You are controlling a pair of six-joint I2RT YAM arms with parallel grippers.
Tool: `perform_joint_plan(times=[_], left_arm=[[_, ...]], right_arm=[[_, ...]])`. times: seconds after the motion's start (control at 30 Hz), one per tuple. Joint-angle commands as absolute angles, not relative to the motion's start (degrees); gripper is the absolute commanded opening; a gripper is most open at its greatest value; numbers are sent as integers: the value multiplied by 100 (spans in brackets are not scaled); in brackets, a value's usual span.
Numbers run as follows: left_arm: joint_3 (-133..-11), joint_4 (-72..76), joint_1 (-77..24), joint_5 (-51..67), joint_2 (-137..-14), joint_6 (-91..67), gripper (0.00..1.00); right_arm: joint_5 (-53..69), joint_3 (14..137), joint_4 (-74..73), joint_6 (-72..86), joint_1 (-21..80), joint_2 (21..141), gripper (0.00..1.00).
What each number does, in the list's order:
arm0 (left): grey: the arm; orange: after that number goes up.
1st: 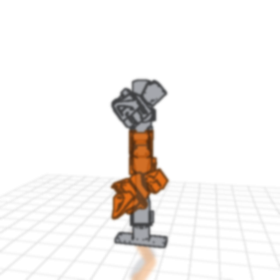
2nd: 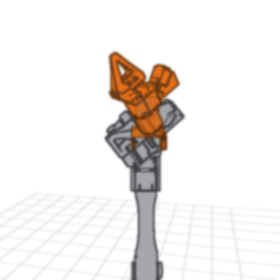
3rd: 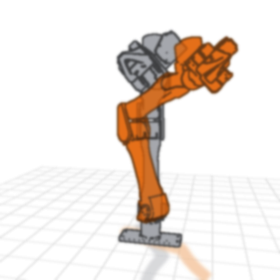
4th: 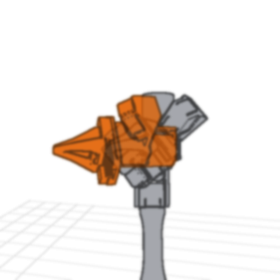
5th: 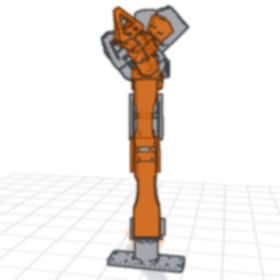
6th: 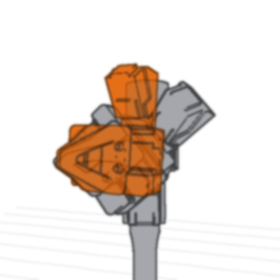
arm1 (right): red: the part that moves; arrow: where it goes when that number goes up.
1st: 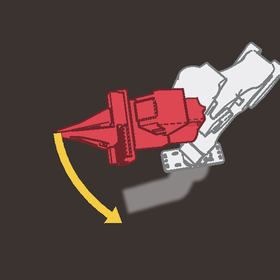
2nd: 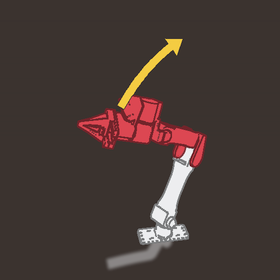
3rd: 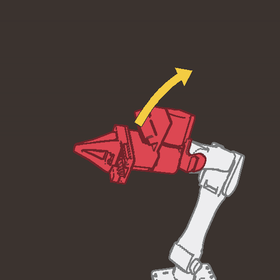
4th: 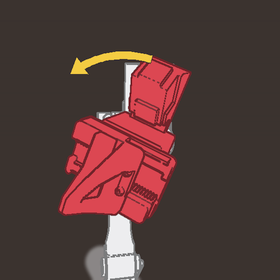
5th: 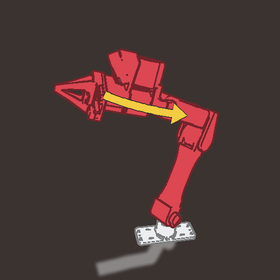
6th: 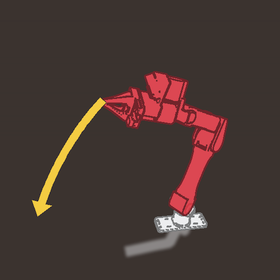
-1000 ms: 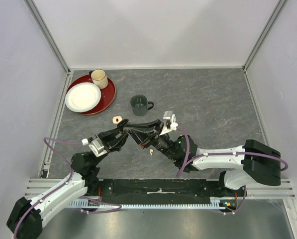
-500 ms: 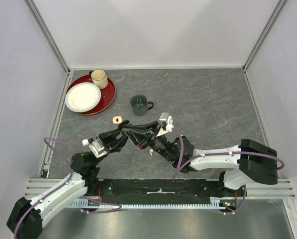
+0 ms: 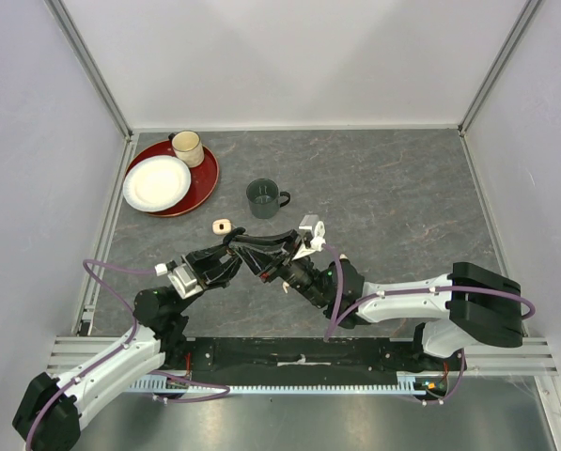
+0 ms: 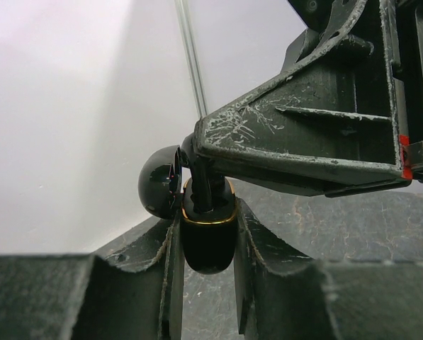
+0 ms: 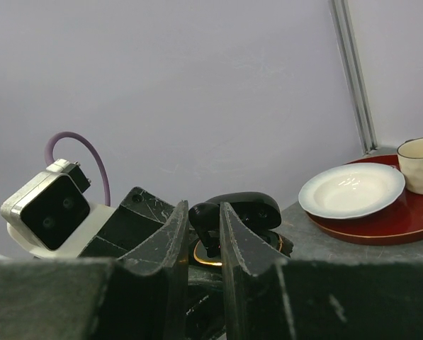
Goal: Insert the wireless bluetooth earbuds into the charging case
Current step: Place the earbud in the charging case.
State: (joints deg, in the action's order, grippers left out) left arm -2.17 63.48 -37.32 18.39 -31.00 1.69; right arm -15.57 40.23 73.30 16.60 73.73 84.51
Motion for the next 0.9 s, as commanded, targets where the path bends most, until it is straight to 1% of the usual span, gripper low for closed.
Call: perform_joint_plan(times=[0.0, 0.5, 0.87], left_arm=[[-237, 6767, -3735, 1907, -3015, 53, 2], [-211, 6864, -3735, 1820, -2874, 53, 2], [-220, 6864, -3735, 1749, -2856, 53, 2]], right_arm=[[-1766, 4157, 7453, 1468, 7418, 8560, 0], [-2302, 4069, 7304, 1081, 7559, 8570, 0], [-2417, 4096, 6777, 738, 7664, 8429, 0]])
